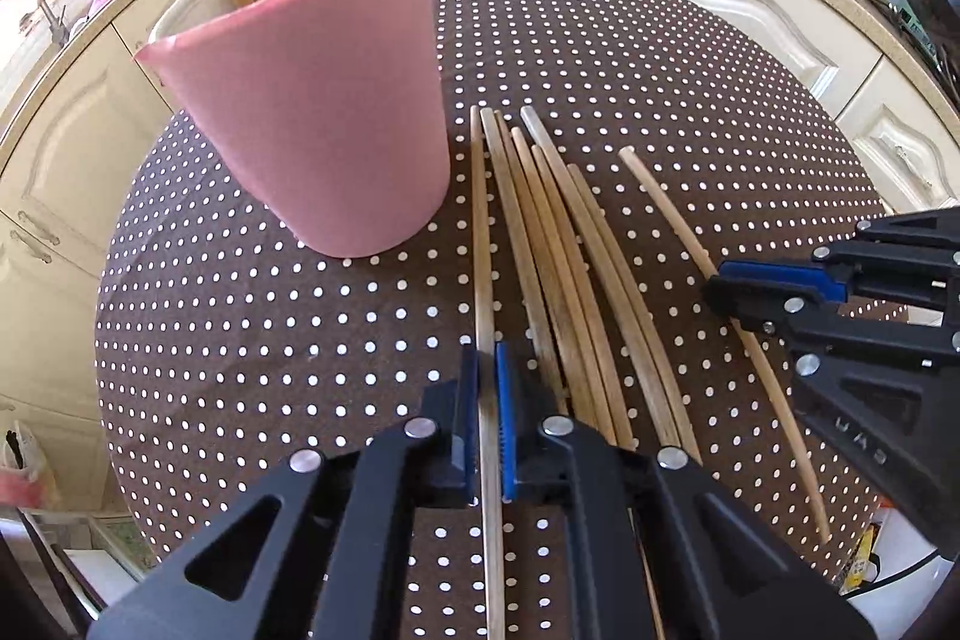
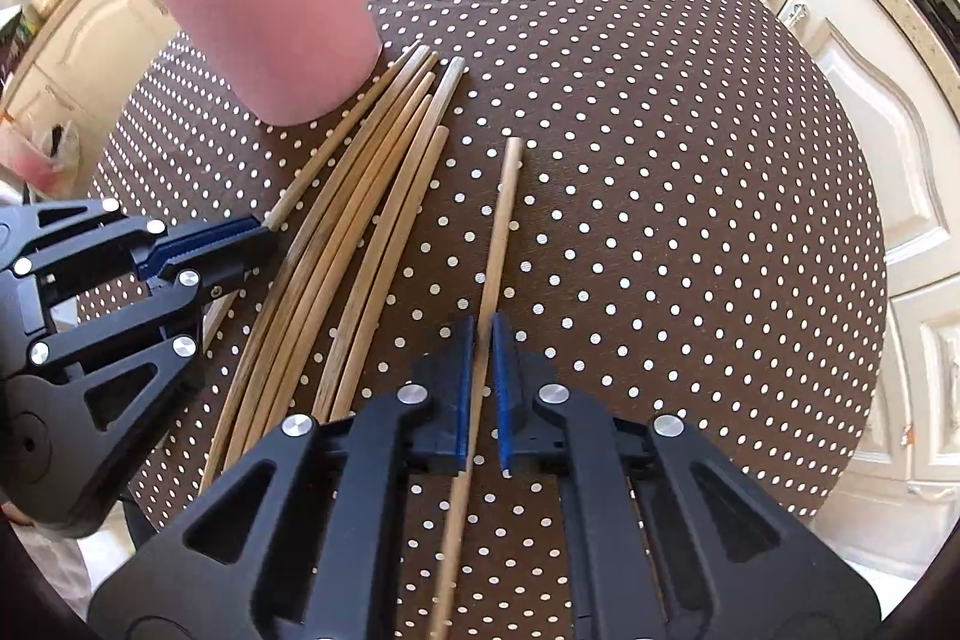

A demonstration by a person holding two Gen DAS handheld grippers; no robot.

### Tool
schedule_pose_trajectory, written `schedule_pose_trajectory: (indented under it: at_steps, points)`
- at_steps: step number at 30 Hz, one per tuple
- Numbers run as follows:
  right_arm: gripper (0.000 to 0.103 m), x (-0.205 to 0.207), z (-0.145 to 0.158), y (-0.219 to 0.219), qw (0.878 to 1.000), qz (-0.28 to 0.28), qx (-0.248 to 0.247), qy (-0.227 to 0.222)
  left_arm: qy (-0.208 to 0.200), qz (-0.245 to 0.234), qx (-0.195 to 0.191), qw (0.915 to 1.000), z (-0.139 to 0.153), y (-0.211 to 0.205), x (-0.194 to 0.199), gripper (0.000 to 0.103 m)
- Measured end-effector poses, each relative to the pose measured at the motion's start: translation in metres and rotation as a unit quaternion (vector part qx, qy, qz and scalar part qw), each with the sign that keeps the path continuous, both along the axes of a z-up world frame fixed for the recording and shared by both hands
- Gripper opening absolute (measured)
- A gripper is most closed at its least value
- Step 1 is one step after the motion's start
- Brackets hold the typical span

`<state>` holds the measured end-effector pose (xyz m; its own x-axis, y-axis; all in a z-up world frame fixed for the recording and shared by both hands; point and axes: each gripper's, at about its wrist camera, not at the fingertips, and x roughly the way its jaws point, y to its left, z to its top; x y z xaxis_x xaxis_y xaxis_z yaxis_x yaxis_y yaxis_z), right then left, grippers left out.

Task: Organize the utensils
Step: 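Close the left tool on one chopstick while the right tool grasps another, then lift both held chopsticks upright and carry them over the pink cup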

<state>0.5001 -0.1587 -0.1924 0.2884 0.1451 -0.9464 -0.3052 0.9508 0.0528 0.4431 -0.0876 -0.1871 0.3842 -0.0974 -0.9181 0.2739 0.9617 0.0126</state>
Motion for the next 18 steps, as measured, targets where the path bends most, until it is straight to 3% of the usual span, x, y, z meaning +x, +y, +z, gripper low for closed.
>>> schedule_pose_trajectory:
  at_steps: [10, 18]
  points:
    - [0.005, -0.019, 0.016, -0.041, 0.996, -0.021, 0.084, -0.037, -0.051, -0.015, -0.054, 0.9971, 0.019, 0.007, -0.039, 0.006]
    - [0.005, -0.048, 0.06, -0.065, 0.982, -0.025, 0.156, -0.099, -0.134, -0.011, -0.122, 0.9833, 0.063, 0.018, -0.065, 0.006]
